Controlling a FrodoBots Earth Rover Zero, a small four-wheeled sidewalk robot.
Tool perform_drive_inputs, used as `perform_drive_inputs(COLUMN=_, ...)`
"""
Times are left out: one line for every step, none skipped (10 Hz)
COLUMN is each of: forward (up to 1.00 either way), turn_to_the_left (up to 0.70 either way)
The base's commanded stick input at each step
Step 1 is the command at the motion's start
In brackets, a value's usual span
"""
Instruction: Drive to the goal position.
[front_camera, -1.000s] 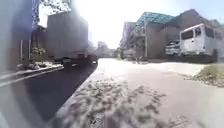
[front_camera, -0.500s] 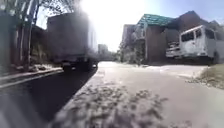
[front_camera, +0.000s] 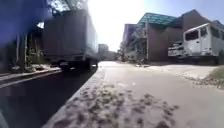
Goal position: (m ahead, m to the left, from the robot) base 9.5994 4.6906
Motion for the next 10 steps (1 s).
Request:
perform_drive_inputs(forward=0.7, turn_to_the_left=0.0)
perform_drive_inputs(forward=0.7, turn_to_the_left=0.0)
perform_drive_inputs(forward=0.7, turn_to_the_left=0.0)
perform_drive_inputs(forward=0.7, turn_to_the_left=0.0)
perform_drive_inputs(forward=0.7, turn_to_the_left=0.0)
perform_drive_inputs(forward=0.7, turn_to_the_left=0.0)
perform_drive_inputs(forward=0.7, turn_to_the_left=0.0)
perform_drive_inputs(forward=0.7, turn_to_the_left=0.0)
perform_drive_inputs(forward=0.7, turn_to_the_left=0.0)
perform_drive_inputs(forward=0.7, turn_to_the_left=0.0)
